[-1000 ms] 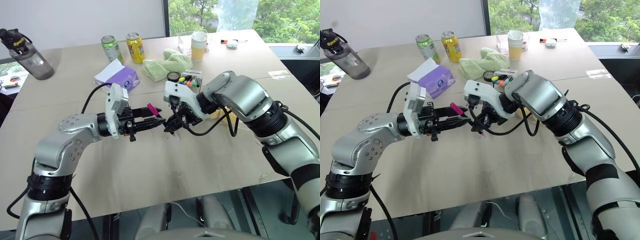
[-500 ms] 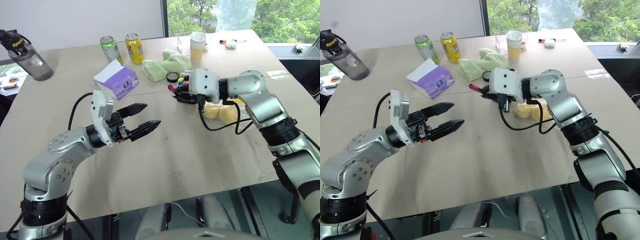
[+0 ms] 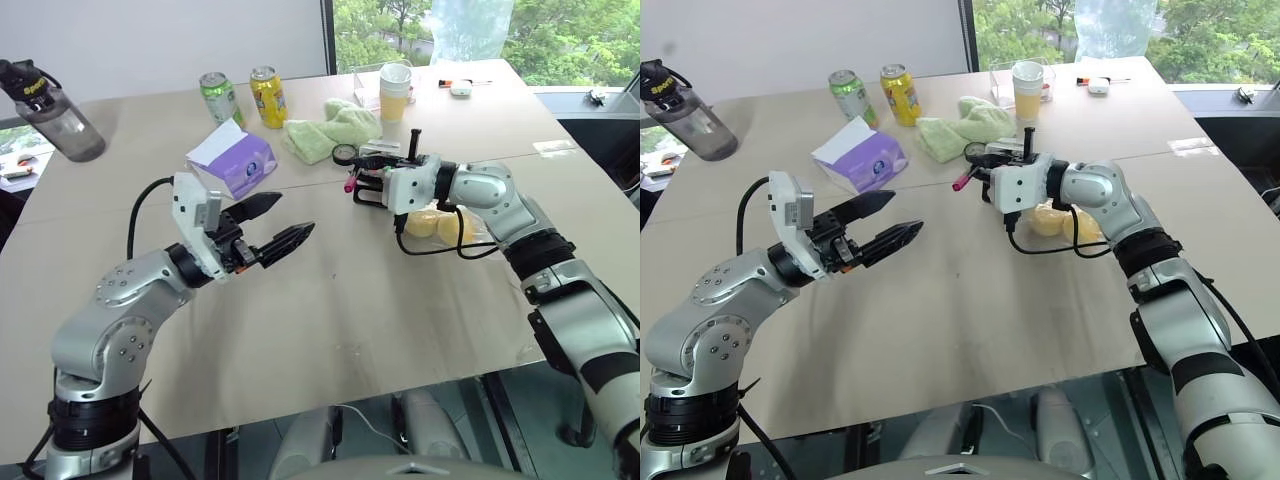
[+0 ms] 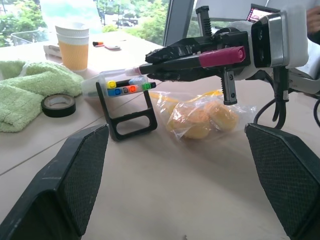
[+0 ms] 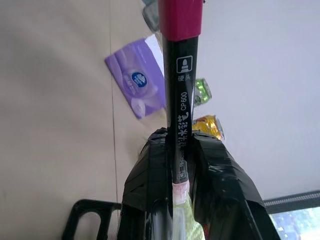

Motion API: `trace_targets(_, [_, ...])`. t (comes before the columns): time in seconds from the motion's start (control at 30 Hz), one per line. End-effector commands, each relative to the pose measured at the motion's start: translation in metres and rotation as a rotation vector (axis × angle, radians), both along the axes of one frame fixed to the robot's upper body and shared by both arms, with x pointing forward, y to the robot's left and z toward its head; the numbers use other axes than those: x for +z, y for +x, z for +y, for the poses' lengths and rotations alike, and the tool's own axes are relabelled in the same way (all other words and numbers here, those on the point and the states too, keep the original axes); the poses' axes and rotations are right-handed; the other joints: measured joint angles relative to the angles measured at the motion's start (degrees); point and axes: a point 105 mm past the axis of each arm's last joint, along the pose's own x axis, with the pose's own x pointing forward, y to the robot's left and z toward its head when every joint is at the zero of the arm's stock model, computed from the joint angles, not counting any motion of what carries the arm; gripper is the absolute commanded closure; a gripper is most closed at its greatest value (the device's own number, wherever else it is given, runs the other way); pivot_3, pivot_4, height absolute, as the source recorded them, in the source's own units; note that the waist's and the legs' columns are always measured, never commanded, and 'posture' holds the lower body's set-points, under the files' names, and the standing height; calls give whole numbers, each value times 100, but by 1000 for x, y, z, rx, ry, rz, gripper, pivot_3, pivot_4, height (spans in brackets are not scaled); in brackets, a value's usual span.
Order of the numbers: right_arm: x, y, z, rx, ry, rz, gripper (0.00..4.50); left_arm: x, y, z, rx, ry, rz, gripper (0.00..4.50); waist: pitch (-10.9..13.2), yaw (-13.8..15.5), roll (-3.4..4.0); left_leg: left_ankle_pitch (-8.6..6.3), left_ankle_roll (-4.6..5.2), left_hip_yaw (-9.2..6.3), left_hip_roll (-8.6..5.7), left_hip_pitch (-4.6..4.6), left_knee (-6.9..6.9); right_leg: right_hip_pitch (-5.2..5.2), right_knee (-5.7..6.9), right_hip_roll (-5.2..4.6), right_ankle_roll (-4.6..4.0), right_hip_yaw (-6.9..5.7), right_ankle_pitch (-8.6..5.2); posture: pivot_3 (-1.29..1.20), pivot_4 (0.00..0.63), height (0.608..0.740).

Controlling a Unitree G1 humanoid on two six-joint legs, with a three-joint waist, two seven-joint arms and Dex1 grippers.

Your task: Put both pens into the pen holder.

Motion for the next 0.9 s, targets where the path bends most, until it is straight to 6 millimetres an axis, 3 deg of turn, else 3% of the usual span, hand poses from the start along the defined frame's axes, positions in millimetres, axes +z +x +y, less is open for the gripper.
trace_targets(0.03, [18,3,3,7,66,-45,4486,8,-5,-3,-10,10,-51,39,0,2,0,0,0,0,1,1,-1,0,0,0,0,0,0,0,150,740])
trace_targets(0.43, [9,33,-8,-148,199,71,4486,7,-6,-1,1,26,-49,39,0,3,0,0,0,1,0,3,-2,3,-1,1,0,2,0,0,150,740])
trace_targets(0.9, [6,41,-7,-186,254,139,4486,9,-5,1,22,32,-56,39,0,-5,0,0,0,3,1,6,-2,4,1,1,0,5,0,0,150,740])
